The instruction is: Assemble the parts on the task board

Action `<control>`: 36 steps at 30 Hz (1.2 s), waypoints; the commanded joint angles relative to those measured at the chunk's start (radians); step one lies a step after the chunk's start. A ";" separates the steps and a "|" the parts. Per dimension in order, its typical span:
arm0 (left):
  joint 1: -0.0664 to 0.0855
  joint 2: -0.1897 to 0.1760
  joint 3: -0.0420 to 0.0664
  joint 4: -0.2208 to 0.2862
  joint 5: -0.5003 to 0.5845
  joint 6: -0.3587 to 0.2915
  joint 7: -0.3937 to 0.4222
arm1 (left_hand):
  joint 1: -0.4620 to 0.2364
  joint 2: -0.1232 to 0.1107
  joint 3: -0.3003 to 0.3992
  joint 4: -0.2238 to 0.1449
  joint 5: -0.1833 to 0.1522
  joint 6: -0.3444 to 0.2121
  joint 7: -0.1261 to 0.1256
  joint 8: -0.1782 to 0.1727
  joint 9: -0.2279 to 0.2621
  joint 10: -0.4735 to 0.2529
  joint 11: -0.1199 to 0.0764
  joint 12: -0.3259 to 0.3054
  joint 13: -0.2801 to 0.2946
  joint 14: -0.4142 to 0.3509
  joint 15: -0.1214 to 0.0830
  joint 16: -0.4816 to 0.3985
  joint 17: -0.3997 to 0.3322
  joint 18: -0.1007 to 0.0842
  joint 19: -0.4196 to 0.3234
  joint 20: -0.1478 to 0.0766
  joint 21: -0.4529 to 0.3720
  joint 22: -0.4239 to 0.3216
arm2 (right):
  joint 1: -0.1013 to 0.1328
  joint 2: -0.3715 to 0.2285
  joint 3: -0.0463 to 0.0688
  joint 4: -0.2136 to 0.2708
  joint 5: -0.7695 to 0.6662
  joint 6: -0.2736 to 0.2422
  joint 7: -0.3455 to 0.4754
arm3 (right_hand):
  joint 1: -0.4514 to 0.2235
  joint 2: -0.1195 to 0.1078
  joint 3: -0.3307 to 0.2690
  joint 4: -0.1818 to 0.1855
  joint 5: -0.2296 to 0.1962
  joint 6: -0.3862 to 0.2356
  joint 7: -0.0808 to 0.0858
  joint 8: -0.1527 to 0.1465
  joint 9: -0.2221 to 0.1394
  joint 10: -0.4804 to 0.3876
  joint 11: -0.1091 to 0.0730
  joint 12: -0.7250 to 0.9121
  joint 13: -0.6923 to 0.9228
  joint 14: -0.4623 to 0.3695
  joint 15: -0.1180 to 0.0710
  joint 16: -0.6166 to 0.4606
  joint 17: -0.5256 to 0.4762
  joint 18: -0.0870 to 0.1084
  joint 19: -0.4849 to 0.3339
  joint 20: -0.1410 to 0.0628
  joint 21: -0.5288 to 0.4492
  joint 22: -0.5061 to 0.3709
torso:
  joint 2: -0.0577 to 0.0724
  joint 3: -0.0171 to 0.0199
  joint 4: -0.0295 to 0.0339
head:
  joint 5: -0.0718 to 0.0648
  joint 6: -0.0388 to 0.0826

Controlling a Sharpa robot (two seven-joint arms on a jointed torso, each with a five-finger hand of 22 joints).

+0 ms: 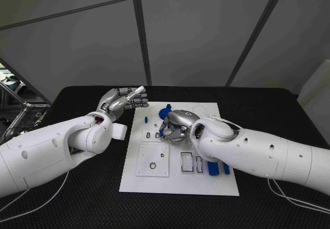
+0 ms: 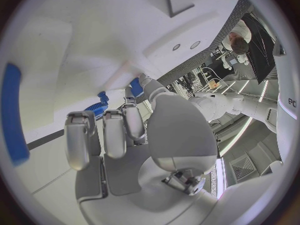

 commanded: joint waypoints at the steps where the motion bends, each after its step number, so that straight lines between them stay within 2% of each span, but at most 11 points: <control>1: 0.001 -0.001 0.001 0.001 -0.004 0.010 0.004 | 0.003 0.001 -0.001 -0.003 0.004 0.007 0.026 -0.003 0.001 0.007 -0.002 -0.006 -0.001 -0.002 0.004 -0.003 -0.001 -0.014 0.006 0.000 0.002 -0.001 | 0.001 0.000 -0.001 -0.002 -0.009 0.006 -0.006 | -0.009 -0.006 -0.009 -0.002 -0.007 -0.020 0.004 -0.006 -0.003 -0.012 0.002 -0.016 -0.001 0.055 0.010 -0.005 0.044 -0.007 0.085 0.008 -0.007 0.230 | 0.000 -0.0002 0.0002 | -0.001 0.000; 12: 0.001 -0.001 0.001 0.001 -0.004 0.011 0.003 | 0.003 0.001 -0.001 -0.003 0.004 0.007 0.026 -0.003 0.001 0.007 -0.002 -0.006 -0.001 -0.002 0.004 -0.003 -0.001 -0.014 0.006 0.000 0.002 -0.001 | 0.001 0.001 -0.001 -0.002 -0.007 -0.007 -0.004 | -0.018 -0.013 -0.016 -0.001 -0.009 -0.038 0.007 -0.005 -0.005 -0.018 0.005 -0.028 -0.011 0.055 0.013 -0.006 0.042 -0.007 0.085 0.012 -0.008 0.230 | 0.000 -0.0003 -0.0002 | -0.002 -0.001; 17: 0.001 -0.001 0.001 0.000 -0.004 0.012 0.003 | 0.003 0.001 -0.001 -0.003 0.004 0.007 0.026 -0.003 0.001 0.007 -0.002 -0.006 -0.001 -0.002 0.004 -0.003 -0.001 -0.014 0.006 0.000 0.002 -0.001 | 0.001 0.000 -0.001 -0.001 -0.005 -0.023 -0.002 | -0.041 -0.035 -0.038 0.011 -0.016 -0.063 0.010 -0.005 -0.005 -0.023 0.008 -0.037 -0.020 0.055 0.016 -0.009 0.039 -0.006 0.083 0.016 -0.009 0.228 | 0.000 -0.0002 -0.0005 | -0.002 0.000; 19: 0.001 0.000 0.001 -0.001 -0.004 0.013 0.001 | 0.003 0.001 -0.001 -0.003 0.004 0.007 0.026 -0.003 0.001 0.007 -0.002 -0.006 -0.001 -0.002 0.004 -0.003 -0.001 -0.014 0.006 0.000 0.002 -0.001 | 0.001 -0.003 -0.001 0.004 0.001 -0.053 0.007 | -0.053 -0.052 -0.063 0.026 -0.017 -0.084 0.013 -0.005 -0.006 -0.026 0.011 -0.044 -0.025 0.054 0.018 -0.010 0.037 -0.006 0.084 0.018 -0.009 0.228 | 0.000 0.0000 -0.0003 | -0.003 0.000; 25: 0.001 -0.002 0.001 -0.006 -0.031 0.027 -0.028 | -0.001 0.006 -0.006 -0.009 0.004 0.014 0.025 -0.004 0.003 0.022 -0.004 -0.005 0.001 0.022 -0.001 0.002 0.003 -0.012 0.016 -0.003 0.007 -0.002 | -0.002 -0.042 -0.001 0.045 0.049 -0.144 0.083 | -0.027 -0.074 -0.131 0.066 -0.009 -0.132 0.022 -0.004 -0.006 -0.045 0.019 -0.080 -0.056 0.051 0.025 -0.020 0.022 -0.002 0.074 0.024 -0.019 0.213 | -0.001 0.0016 0.0005 | 0.000 0.002; 28: 0.001 -0.006 0.001 -0.010 -0.077 0.046 -0.062 | -0.007 0.013 -0.012 -0.015 0.004 0.049 0.017 0.008 0.011 0.086 -0.022 0.020 0.010 0.089 -0.022 0.027 0.020 -0.010 0.055 -0.019 0.030 0.005 | -0.002 -0.081 0.000 0.083 0.093 -0.163 0.157 | 0.014 -0.081 -0.154 0.088 -0.009 -0.164 0.030 -0.005 -0.007 -0.066 0.025 -0.122 -0.092 0.046 0.029 -0.029 0.013 0.007 0.052 0.028 -0.041 0.178 | -0.003 0.0009 0.0001 | 0.003 0.000; 32: 0.001 -0.014 0.001 -0.014 -0.165 0.083 -0.125 | -0.011 0.026 -0.018 -0.021 0.005 0.123 -0.011 0.035 0.027 0.179 -0.056 0.051 0.021 0.198 -0.061 0.073 0.055 -0.008 0.133 -0.056 0.080 0.023 | 0.000 -0.138 0.003 0.134 0.143 -0.176 0.240 | 0.067 -0.093 -0.190 0.130 -0.011 -0.183 0.033 -0.001 -0.003 -0.076 0.029 -0.151 -0.119 0.043 0.033 -0.038 0.006 0.012 0.038 0.032 -0.056 0.156 | -0.008 0.0020 -0.0027 | 0.006 0.004; 34: 0.001 -0.018 0.001 -0.015 -0.215 0.105 -0.166 | -0.009 0.031 -0.020 -0.024 0.006 0.148 -0.025 0.040 0.033 0.214 -0.071 0.058 0.023 0.248 -0.080 0.095 0.075 -0.009 0.172 -0.074 0.107 0.035 | 0.001 -0.162 0.014 0.156 0.166 -0.180 0.271 | 0.088 -0.092 -0.192 0.139 -0.011 -0.184 0.033 -0.001 -0.002 -0.080 0.028 -0.161 -0.128 0.042 0.032 -0.041 0.003 0.013 0.035 0.033 -0.060 0.151 | -0.011 0.0032 -0.0043 | 0.008 0.004; 36: 0.001 -0.022 0.001 -0.015 -0.283 0.135 -0.216 | -0.002 0.034 -0.020 -0.030 0.005 0.159 -0.032 0.040 0.035 0.232 -0.079 0.058 0.023 0.270 -0.089 0.104 0.088 -0.009 0.188 -0.083 0.120 0.040 | 0.004 -0.191 0.026 0.178 0.208 -0.180 0.302 | 0.107 -0.084 -0.188 0.142 -0.009 -0.176 0.031 0.003 0.001 -0.082 0.026 -0.169 -0.136 0.041 0.031 -0.044 0.001 0.015 0.032 0.032 -0.063 0.146 | -0.014 0.0051 -0.0053 | 0.011 0.004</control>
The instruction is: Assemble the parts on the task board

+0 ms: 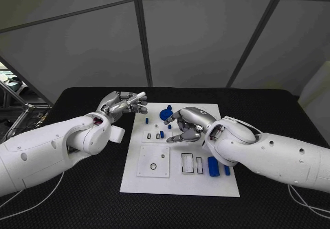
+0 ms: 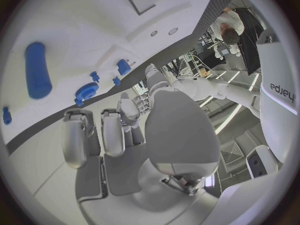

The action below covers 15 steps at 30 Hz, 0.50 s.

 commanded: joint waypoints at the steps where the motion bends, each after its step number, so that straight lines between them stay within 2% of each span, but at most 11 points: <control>1: 0.002 -0.004 0.001 0.001 -0.199 0.098 -0.143 | 0.001 0.012 -0.001 -0.006 0.005 0.018 -0.006 0.001 0.002 0.028 -0.011 0.005 0.002 0.032 -0.012 0.013 0.018 -0.009 0.025 -0.011 0.019 0.008 | 0.010 -0.037 0.013 0.034 0.133 -0.044 0.143 | 0.031 0.013 0.009 0.002 0.003 0.011 -0.006 0.007 0.006 -0.011 -0.002 -0.013 -0.012 0.043 0.005 -0.012 -0.005 0.017 0.023 0.005 -0.013 0.138 | -0.010 0.0044 -0.0029 | 0.005 0.001; 4: 0.004 -0.009 0.003 0.007 -0.292 0.129 -0.215 | -0.006 0.014 -0.009 -0.004 0.005 0.044 -0.025 0.004 0.011 0.083 -0.034 0.021 0.014 0.122 -0.040 0.066 0.064 -0.007 0.089 -0.038 0.066 0.030 | 0.022 -0.075 0.025 0.052 0.226 -0.026 0.168 | 0.055 0.034 0.022 -0.011 0.004 0.050 -0.016 0.019 0.015 -0.044 -0.011 -0.088 -0.075 0.029 -0.001 -0.047 -0.050 0.033 -0.018 0.000 -0.058 0.073 | -0.016 0.0076 -0.0045 | 0.011 0.001; 7: 0.008 -0.011 0.009 0.012 -0.371 0.164 -0.317 | -0.025 0.019 -0.019 0.008 0.006 0.078 -0.049 0.015 0.031 0.144 -0.061 0.051 0.046 0.209 -0.074 0.149 0.131 -0.010 0.159 -0.070 0.126 0.062 | 0.037 -0.110 0.033 0.062 0.305 -0.012 0.166 | 0.062 0.047 0.030 -0.018 0.012 0.063 -0.019 0.021 0.017 -0.050 -0.015 -0.110 -0.095 0.026 -0.005 -0.060 -0.064 0.037 -0.029 -0.003 -0.072 0.054 | -0.023 0.0107 -0.0067 | 0.014 -0.001; 8: 0.012 -0.010 0.011 0.013 -0.392 0.184 -0.368 | -0.028 0.021 -0.023 0.011 0.006 0.087 -0.057 0.020 0.042 0.163 -0.076 0.066 0.068 0.235 -0.083 0.191 0.168 -0.008 0.184 -0.087 0.156 0.078 | 0.043 -0.121 0.039 0.063 0.320 -0.011 0.161 | 0.073 0.059 0.043 -0.026 0.069 0.075 -0.021 0.024 0.019 -0.050 -0.017 -0.113 -0.098 0.024 -0.008 -0.066 -0.072 0.039 -0.033 -0.006 -0.077 0.048 | -0.026 0.0121 -0.0075 | 0.016 -0.002; 9: 0.016 -0.009 0.012 0.012 -0.401 0.201 -0.399 | -0.020 0.029 -0.017 0.007 0.010 0.099 -0.065 0.027 0.052 0.179 -0.082 0.079 0.082 0.250 -0.093 0.214 0.188 -0.007 0.197 -0.095 0.172 0.088 | 0.045 -0.127 0.044 0.063 0.325 -0.010 0.157 | 0.074 0.060 0.048 -0.030 0.108 0.079 -0.022 0.023 0.020 -0.049 -0.018 -0.116 -0.101 0.024 -0.009 -0.070 -0.074 0.039 -0.033 -0.008 -0.079 0.045 | -0.027 0.0126 -0.0078 | 0.017 -0.003; 10: 0.025 -0.006 0.013 0.008 -0.414 0.231 -0.449 | -0.018 0.031 -0.017 0.005 0.014 0.109 -0.073 0.035 0.064 0.192 -0.089 0.093 0.100 0.266 -0.104 0.254 0.228 -0.009 0.212 -0.103 0.192 0.100 | 0.049 -0.135 0.054 0.061 0.333 -0.008 0.150 | 0.070 0.058 0.050 -0.033 0.136 0.081 -0.022 0.021 0.020 -0.047 -0.019 -0.118 -0.104 0.024 -0.009 -0.073 -0.077 0.040 -0.034 -0.009 -0.082 0.042 | -0.030 0.0144 -0.0097 | 0.019 -0.004; 11: 0.036 0.000 0.014 0.003 -0.430 0.258 -0.504 | -0.025 0.037 -0.021 0.010 0.017 0.114 -0.086 0.047 0.095 0.198 -0.110 0.124 0.152 0.275 -0.118 0.432 0.417 -0.013 0.235 -0.121 0.242 0.131 | 0.052 -0.146 0.066 0.059 0.342 -0.008 0.142 | 0.063 0.054 0.050 -0.034 0.144 0.082 -0.023 0.018 0.020 -0.044 -0.019 -0.117 -0.105 0.024 -0.010 -0.076 -0.079 0.040 -0.036 -0.009 -0.085 0.038 | -0.033 0.0169 -0.0114 | 0.022 -0.005; 12: 0.041 0.004 0.014 0.000 -0.440 0.269 -0.528 | -0.030 0.028 -0.030 0.010 0.011 0.119 -0.096 0.059 0.118 0.210 -0.112 0.154 0.191 0.289 -0.120 0.583 0.575 -0.013 0.240 -0.129 0.276 0.162 | 0.054 -0.151 0.070 0.057 0.347 -0.008 0.139 | 0.059 0.052 0.049 -0.035 0.144 0.082 -0.023 0.017 0.020 -0.042 -0.019 -0.116 -0.105 0.024 -0.010 -0.077 -0.079 0.040 -0.036 -0.009 -0.086 0.038 | -0.034 0.0175 -0.0115 | 0.023 -0.006; 13: 0.050 0.011 0.015 -0.006 -0.461 0.286 -0.565 | -0.041 0.019 -0.042 0.015 0.008 0.127 -0.096 0.077 0.149 0.217 -0.127 0.193 0.244 0.297 -0.123 0.757 0.758 -0.026 0.267 -0.137 0.364 0.268 | 0.056 -0.159 0.076 0.053 0.356 -0.009 0.133 | 0.055 0.051 0.049 -0.035 0.144 0.083 -0.023 0.016 0.020 -0.040 -0.019 -0.114 -0.104 0.025 -0.010 -0.077 -0.079 0.040 -0.035 -0.010 -0.086 0.038 | -0.037 0.0194 -0.0117 | 0.023 -0.008; 14: 0.057 0.017 0.015 -0.011 -0.480 0.299 -0.591 | -0.047 0.024 -0.045 0.021 0.008 0.126 -0.101 0.089 0.175 0.207 -0.125 0.221 0.288 0.294 -0.126 0.860 0.868 -0.036 0.286 -0.143 0.435 0.359 | 0.059 -0.165 0.080 0.049 0.363 -0.011 0.128 | 0.053 0.051 0.048 -0.035 0.144 0.084 -0.023 0.016 0.020 -0.039 -0.020 -0.113 -0.103 0.025 -0.010 -0.077 -0.079 0.040 -0.035 -0.010 -0.086 0.038 | -0.040 0.0207 -0.0118 | 0.025 -0.011; 15: 0.066 0.026 0.015 -0.017 -0.504 0.314 -0.620 | -0.058 0.025 -0.051 0.029 0.007 0.127 -0.105 0.100 0.194 0.224 -0.126 0.314 0.395 0.296 -0.131 0.931 0.944 -0.047 0.302 -0.143 0.490 0.431 | 0.062 -0.169 0.084 0.041 0.369 -0.015 0.122 | 0.051 0.051 0.049 -0.035 0.144 0.085 -0.023 0.015 0.020 -0.037 -0.020 -0.111 -0.102 0.026 -0.010 -0.076 -0.077 0.040 -0.034 -0.010 -0.085 0.039 | -0.041 0.0218 -0.0122 | 0.026 -0.011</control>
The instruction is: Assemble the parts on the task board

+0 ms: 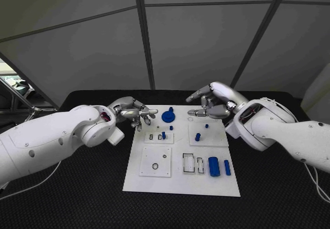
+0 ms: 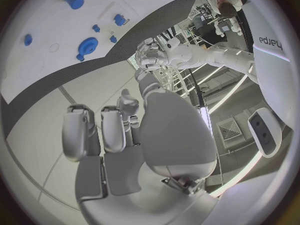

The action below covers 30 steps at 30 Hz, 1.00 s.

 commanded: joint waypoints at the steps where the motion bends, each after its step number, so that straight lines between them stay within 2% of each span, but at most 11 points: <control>1: 0.020 0.022 0.001 -0.015 -0.164 0.133 -0.235 | -0.030 -0.006 -0.018 0.021 -0.003 0.001 -0.019 0.035 0.063 0.046 -0.014 0.253 0.291 0.061 -0.018 0.202 0.214 -0.056 0.044 -0.009 0.147 0.186 | 0.008 -0.010 0.007 -0.018 0.092 -0.007 -0.003 | -0.014 0.003 0.003 -0.002 0.004 0.010 0.000 -0.003 0.001 0.007 -0.002 0.007 0.004 0.023 -0.006 -0.002 0.003 0.016 -0.005 -0.001 -0.001 0.041 | -0.015 0.0082 -0.0043 | 0.006 -0.005; 2: 0.028 0.032 0.000 -0.022 -0.189 0.144 -0.258 | -0.040 -0.004 -0.024 0.033 -0.006 -0.001 -0.024 0.055 0.099 0.071 -0.017 0.407 0.466 0.062 -0.024 0.272 0.288 -0.065 0.059 -0.014 0.208 0.265 | 0.010 -0.012 0.009 -0.027 0.096 -0.009 -0.008 | -0.014 0.005 0.007 -0.005 0.011 0.012 0.000 -0.004 0.001 0.010 -0.003 0.010 0.005 0.024 -0.007 -0.001 0.005 0.015 -0.003 -0.001 0.000 0.043 | -0.016 0.0090 -0.0052 | 0.007 -0.007; 3: 0.035 0.041 -0.002 -0.027 -0.210 0.151 -0.276 | -0.044 0.011 -0.028 0.057 0.001 -0.018 -0.034 0.100 0.185 0.105 -0.035 0.631 0.723 0.067 -0.027 0.376 0.402 -0.081 0.076 -0.023 0.307 0.392 | 0.012 -0.013 0.010 -0.033 0.098 -0.010 -0.011 | -0.013 0.006 0.012 -0.009 0.023 0.014 -0.001 -0.006 0.001 0.012 -0.004 0.011 0.006 0.025 -0.007 -0.002 0.005 0.015 -0.003 -0.002 -0.001 0.043 | -0.019 0.0095 -0.0055 | 0.007 -0.008; 5: 0.053 0.067 -0.010 -0.041 -0.266 0.177 -0.320 | -0.053 -0.007 -0.046 0.074 -0.009 -0.026 -0.037 0.136 0.253 0.154 -0.039 0.809 0.913 0.080 -0.040 0.451 0.487 -0.096 0.099 -0.024 0.381 0.498 | 0.015 -0.013 0.013 -0.047 0.103 -0.011 -0.018 | -0.014 0.006 0.013 -0.011 0.027 0.015 -0.001 -0.007 0.001 0.012 -0.004 0.010 0.004 0.025 -0.008 -0.003 0.004 0.016 -0.003 -0.002 -0.002 0.042 | -0.022 0.0112 -0.0062 | 0.009 -0.012; 6: 0.062 0.081 -0.016 -0.048 -0.289 0.188 -0.339 | -0.058 -0.007 -0.051 0.083 -0.010 -0.031 -0.042 0.146 0.274 0.164 -0.034 0.845 0.952 0.083 -0.041 0.467 0.506 -0.100 0.106 -0.026 0.401 0.528 | 0.016 -0.012 0.014 -0.052 0.104 -0.011 -0.021 | -0.014 0.006 0.013 -0.011 0.027 0.015 -0.001 -0.007 0.001 0.012 -0.004 0.010 0.004 0.025 -0.008 -0.003 0.004 0.016 -0.003 -0.002 -0.002 0.041 | -0.023 0.0125 -0.0071 | 0.010 -0.013; 7: 0.071 0.094 -0.024 -0.055 -0.311 0.195 -0.355 | -0.047 -0.014 -0.060 0.102 -0.012 -0.066 -0.041 0.177 0.358 0.165 -0.046 0.887 1.008 0.084 -0.046 0.482 0.524 -0.104 0.101 -0.028 0.435 0.569 | 0.017 -0.011 0.015 -0.056 0.105 -0.012 -0.024 | -0.015 0.006 0.014 -0.012 0.030 0.016 -0.001 -0.007 0.001 0.012 -0.004 0.010 0.004 0.024 -0.008 -0.005 0.002 0.016 -0.004 -0.002 -0.003 0.040 | -0.024 0.0137 -0.0076 | 0.011 -0.014; 9: 0.089 0.122 -0.040 -0.071 -0.344 0.207 -0.385 | -0.043 -0.005 -0.065 0.130 -0.013 -0.082 -0.050 0.201 0.437 0.175 -0.039 0.921 1.053 0.087 -0.041 0.495 0.540 -0.110 0.112 -0.030 0.473 0.627 | 0.018 -0.009 0.016 -0.063 0.106 -0.013 -0.028 | -0.015 0.006 0.014 -0.012 0.030 0.016 -0.001 -0.007 0.001 0.012 -0.004 0.010 0.004 0.024 -0.008 -0.005 0.002 0.016 -0.004 -0.002 -0.003 0.040 | -0.024 0.0136 -0.0071 | 0.011 -0.014; 11: 0.102 0.146 -0.052 -0.085 -0.363 0.222 -0.410 | -0.046 -0.011 -0.073 0.142 -0.015 -0.093 -0.044 0.200 0.464 0.166 -0.036 0.908 1.049 0.081 -0.044 0.479 0.523 -0.115 0.119 -0.025 0.486 0.651 | 0.018 -0.006 0.016 -0.070 0.107 -0.013 -0.032 | -0.017 0.005 0.015 -0.012 0.031 0.017 -0.001 -0.007 0.001 0.012 -0.004 0.009 0.002 0.024 -0.008 -0.006 0.001 0.016 -0.005 -0.002 -0.004 0.038 | -0.024 0.0128 -0.0075 | 0.012 -0.015; 15: 0.118 0.193 -0.070 -0.116 -0.383 0.257 -0.449 | -0.042 -0.005 -0.076 0.164 -0.013 -0.129 -0.034 0.182 0.502 0.110 -0.023 0.813 0.996 0.060 -0.037 0.420 0.465 -0.114 0.118 -0.020 0.485 0.650 | 0.019 -0.001 0.017 -0.079 0.108 -0.013 -0.040 | -0.019 0.005 0.015 -0.012 0.032 0.018 -0.001 -0.008 0.002 0.012 -0.004 0.007 0.001 0.024 -0.008 -0.008 -0.001 0.017 -0.005 -0.003 -0.005 0.037 | -0.021 0.0117 -0.0065 | 0.012 -0.015; 21: 0.127 0.241 -0.087 -0.149 -0.401 0.308 -0.490 | -0.019 0.015 -0.065 0.172 -0.011 -0.158 -0.021 0.158 0.547 0.071 -0.012 0.751 0.978 0.057 -0.029 0.399 0.451 -0.120 0.147 -0.011 0.509 0.692 | 0.020 0.005 0.017 -0.087 0.108 -0.010 -0.051 | -0.021 0.004 0.015 -0.012 0.033 0.019 -0.001 -0.008 0.002 0.011 -0.004 0.005 -0.001 0.023 -0.008 -0.011 -0.005 0.018 -0.007 -0.003 -0.008 0.033 | -0.021 0.0104 -0.0073 | 0.014 -0.019; 30: 0.133 0.275 -0.105 -0.169 -0.438 0.347 -0.517 | -0.027 0.011 -0.077 0.190 -0.014 -0.146 -0.024 0.148 0.599 0.114 -0.014 0.819 1.039 0.084 -0.030 0.477 0.530 -0.140 0.198 -0.010 0.568 0.800 | 0.020 0.012 0.017 -0.096 0.108 -0.005 -0.061 | -0.022 0.004 0.015 -0.012 0.033 0.019 -0.001 -0.008 0.002 0.011 -0.004 0.006 0.000 0.023 -0.008 -0.011 -0.005 0.018 -0.007 -0.003 -0.008 0.033 | -0.020 0.0085 -0.0064 | 0.013 -0.023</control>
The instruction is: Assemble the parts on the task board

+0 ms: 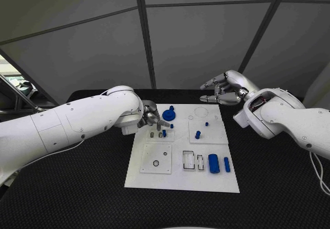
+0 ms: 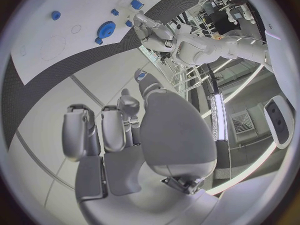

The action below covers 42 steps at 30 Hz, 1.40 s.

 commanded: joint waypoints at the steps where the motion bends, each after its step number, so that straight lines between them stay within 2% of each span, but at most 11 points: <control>1: 0.003 0.007 -0.001 -0.005 -0.048 0.052 -0.038 | -0.003 -0.008 -0.003 0.007 -0.005 0.007 -0.004 -0.005 0.010 0.012 -0.002 0.018 0.101 0.080 0.005 0.006 0.185 -0.015 0.008 -0.001 0.006 0.011 | 0.002 0.003 0.001 -0.002 0.006 -0.002 -0.009 | -0.014 0.000 0.006 -0.002 0.004 0.009 0.001 -0.005 0.001 0.006 0.002 -0.002 0.000 0.027 -0.004 -0.003 -0.001 0.018 -0.007 -0.003 -0.003 0.034 | 0.001 -0.0013 0.0005 | 0.000 -0.001; 11: 0.004 0.031 -0.005 -0.024 -0.056 0.066 -0.047 | -0.036 -0.019 -0.026 0.013 -0.007 0.014 -0.007 -0.012 0.037 0.018 -0.004 0.025 0.113 0.082 0.004 0.012 0.193 -0.017 0.011 -0.003 0.014 0.024 | 0.003 0.011 0.001 -0.014 0.006 0.002 -0.014 | -0.018 0.000 0.006 -0.002 0.005 0.010 0.001 -0.006 0.001 0.007 0.002 -0.001 0.001 0.027 -0.004 -0.004 -0.002 0.018 -0.008 -0.003 -0.005 0.032 | 0.001 -0.0022 0.0017 | 0.002 -0.009; 14: 0.004 0.034 -0.005 -0.027 -0.056 0.067 -0.048 | -0.038 -0.019 -0.028 0.013 -0.007 0.014 -0.007 -0.012 0.040 0.016 -0.004 0.022 0.113 0.082 0.004 0.011 0.192 -0.017 0.011 -0.003 0.014 0.024 | 0.003 0.012 0.001 -0.015 0.006 0.002 -0.015 | -0.019 0.000 0.006 -0.002 0.005 0.010 0.001 -0.006 0.001 0.007 0.002 -0.001 0.000 0.027 -0.004 -0.004 -0.002 0.018 -0.008 -0.003 -0.005 0.032 | 0.001 -0.0014 0.0011 | 0.002 -0.011; 26: 0.004 0.047 -0.006 -0.031 -0.056 0.067 -0.026 | -0.032 -0.016 -0.026 0.008 -0.007 0.017 -0.008 -0.014 0.049 0.017 -0.005 0.021 0.115 0.082 0.003 0.012 0.194 -0.018 0.011 -0.003 0.015 0.027 | 0.002 0.019 0.001 -0.024 0.006 0.007 -0.019 | -0.022 0.000 0.007 -0.001 0.005 0.011 0.001 -0.007 0.001 0.007 0.002 -0.001 0.000 0.027 -0.004 -0.004 -0.002 0.018 -0.007 -0.003 -0.005 0.032 | 0.000 -0.0001 0.0009 | 0.003 -0.016; 30: 0.004 0.052 -0.006 -0.036 -0.056 0.074 -0.023 | -0.026 -0.015 -0.025 0.005 -0.007 0.017 -0.009 -0.015 0.054 0.017 -0.006 0.021 0.116 0.082 0.003 0.012 0.193 -0.018 0.010 -0.004 0.016 0.028 | 0.002 0.022 0.001 -0.026 0.006 0.009 -0.020 | -0.022 0.000 0.007 -0.001 0.005 0.011 0.001 -0.007 0.001 0.007 0.002 -0.001 0.000 0.027 -0.004 -0.004 -0.002 0.018 -0.007 -0.003 -0.005 0.032 | 0.000 -0.0011 0.0007 | 0.002 -0.017; 42: 0.004 0.061 -0.008 -0.038 -0.054 0.105 -0.022 | -0.015 -0.011 -0.020 0.000 -0.007 0.019 -0.010 -0.019 0.063 0.017 -0.006 0.019 0.118 0.082 0.002 0.012 0.194 -0.018 0.010 -0.004 0.017 0.030 | 0.002 0.021 0.001 -0.029 0.003 0.014 -0.026 | -0.026 0.003 0.009 -0.001 0.009 0.013 0.000 -0.007 0.001 0.008 0.001 -0.001 -0.001 0.027 -0.004 -0.005 -0.002 0.018 -0.007 -0.003 -0.005 0.032 | 0.000 -0.0010 0.0005 | 0.000 -0.023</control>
